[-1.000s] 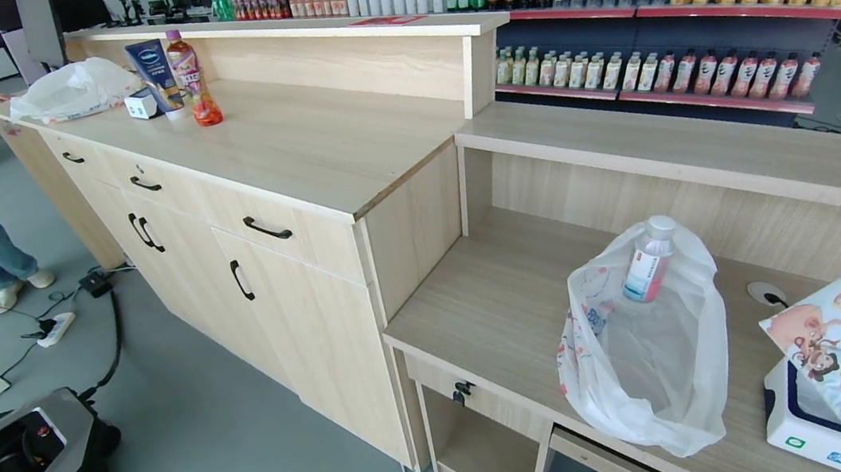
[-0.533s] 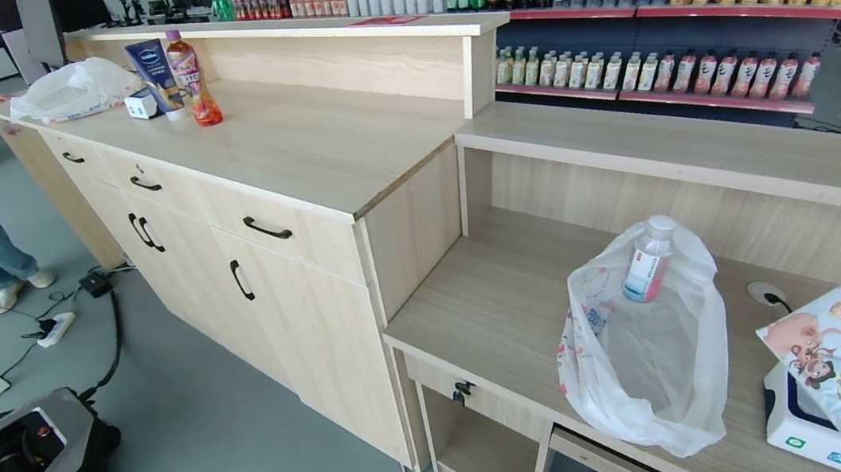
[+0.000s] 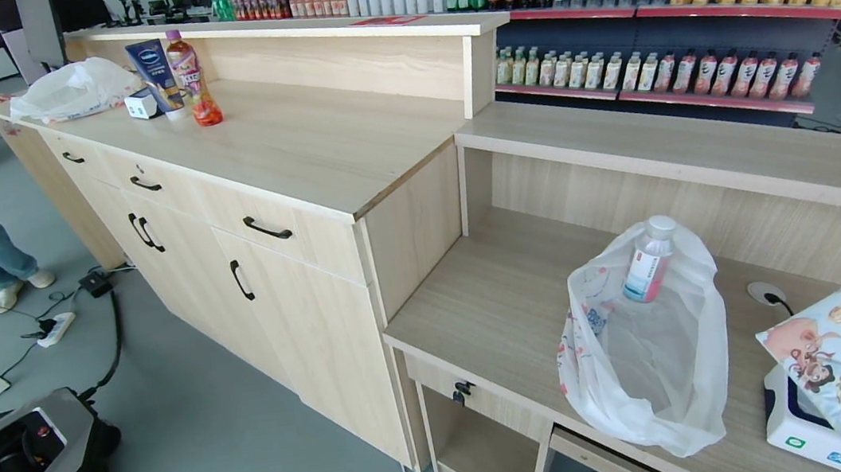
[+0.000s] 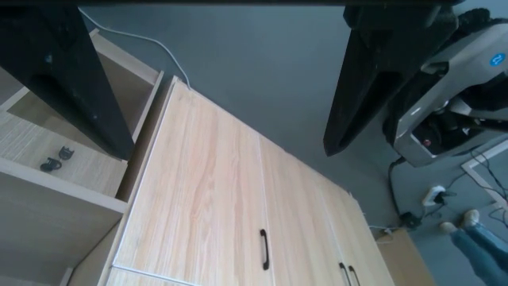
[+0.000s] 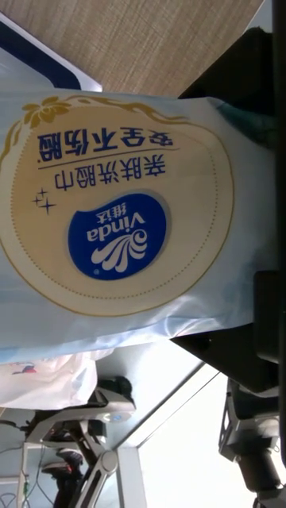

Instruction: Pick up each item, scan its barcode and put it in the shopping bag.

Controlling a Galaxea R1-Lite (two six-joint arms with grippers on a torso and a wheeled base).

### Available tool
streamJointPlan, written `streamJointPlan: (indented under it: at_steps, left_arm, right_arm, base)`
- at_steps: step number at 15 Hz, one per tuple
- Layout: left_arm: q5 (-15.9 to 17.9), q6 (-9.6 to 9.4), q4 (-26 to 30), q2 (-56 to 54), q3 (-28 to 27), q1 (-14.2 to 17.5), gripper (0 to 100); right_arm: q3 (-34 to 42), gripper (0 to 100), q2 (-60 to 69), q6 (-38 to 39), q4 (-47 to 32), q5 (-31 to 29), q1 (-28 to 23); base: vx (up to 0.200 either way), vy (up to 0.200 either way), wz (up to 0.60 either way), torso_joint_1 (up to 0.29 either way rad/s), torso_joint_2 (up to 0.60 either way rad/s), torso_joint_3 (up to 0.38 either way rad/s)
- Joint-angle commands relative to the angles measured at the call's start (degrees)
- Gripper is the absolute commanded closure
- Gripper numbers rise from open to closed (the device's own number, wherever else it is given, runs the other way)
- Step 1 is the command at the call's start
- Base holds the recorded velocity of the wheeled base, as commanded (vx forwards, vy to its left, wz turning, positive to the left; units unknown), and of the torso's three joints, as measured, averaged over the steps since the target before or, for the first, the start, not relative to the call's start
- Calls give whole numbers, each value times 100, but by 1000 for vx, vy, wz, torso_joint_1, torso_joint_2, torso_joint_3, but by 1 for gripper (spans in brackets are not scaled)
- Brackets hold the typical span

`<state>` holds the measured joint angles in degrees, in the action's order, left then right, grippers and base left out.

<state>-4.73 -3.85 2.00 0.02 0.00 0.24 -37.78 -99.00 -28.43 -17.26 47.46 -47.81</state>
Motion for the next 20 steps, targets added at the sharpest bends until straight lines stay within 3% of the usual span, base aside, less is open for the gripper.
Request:
streamJointPlan:
  at_steps: [1, 6, 11, 14, 20]
  left_arm:
    - [-2, -1, 2, -2, 0, 2, 0]
    - [-2, -1, 2, -2, 0, 2, 0]
    - [-2, -1, 2, -2, 0, 2, 0]
    - [-2, -1, 2, -2, 0, 2, 0]
    - [-2, -1, 2, -2, 0, 2, 0]
  right_arm:
    - [7, 100, -58, -5, 4, 0, 0]
    - [7, 100, 109, -93, 4, -17, -35]
    - [227, 100, 2649, -1684, 153, -70, -44]
    - [359, 100, 3581, -1798, 294, -79, 44]
    - [368, 100, 3818, -1631, 505, -272, 536]
  base:
    - [0, 0, 0, 0, 0, 0]
    - [0, 0, 0, 0, 0, 0]
    - [0, 0, 0, 0, 0, 0]
    - [0, 0, 0, 0, 0, 0]
    - [0, 0, 0, 0, 0, 0]
